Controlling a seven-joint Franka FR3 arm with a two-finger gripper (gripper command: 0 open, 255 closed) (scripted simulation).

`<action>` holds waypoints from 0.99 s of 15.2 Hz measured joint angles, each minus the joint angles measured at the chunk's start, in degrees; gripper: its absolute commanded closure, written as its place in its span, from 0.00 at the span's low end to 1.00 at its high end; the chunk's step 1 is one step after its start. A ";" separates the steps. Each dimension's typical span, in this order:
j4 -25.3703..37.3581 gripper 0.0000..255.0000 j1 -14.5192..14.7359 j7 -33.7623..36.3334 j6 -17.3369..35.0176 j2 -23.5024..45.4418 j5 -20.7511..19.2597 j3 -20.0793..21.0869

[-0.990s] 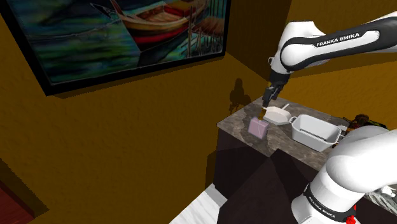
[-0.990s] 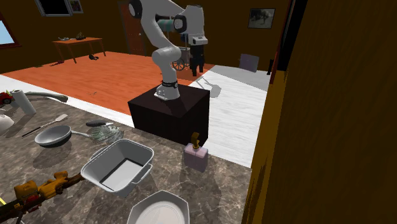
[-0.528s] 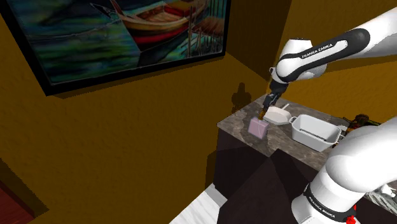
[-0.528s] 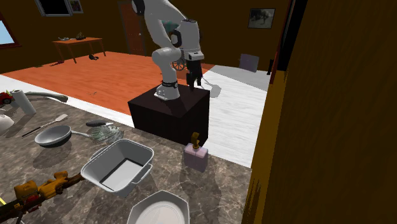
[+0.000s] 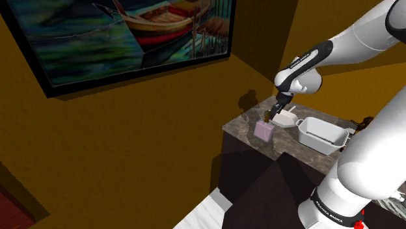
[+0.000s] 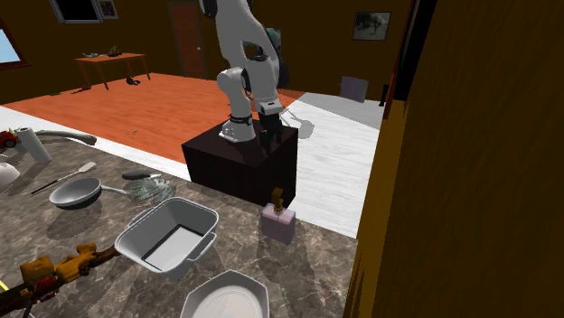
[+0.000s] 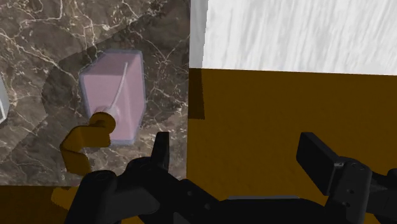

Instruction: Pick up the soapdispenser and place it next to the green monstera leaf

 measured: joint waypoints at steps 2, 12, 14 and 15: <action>2.80 0.00 1.75 -8.79 2.21 6.73 9.88 -2.13; 22.31 0.00 -13.83 -40.27 0.84 34.04 45.90 9.55; 26.37 0.00 -17.05 -43.05 0.19 38.24 48.83 11.64; 28.36 0.00 -18.29 -43.92 -0.10 40.18 49.94 12.55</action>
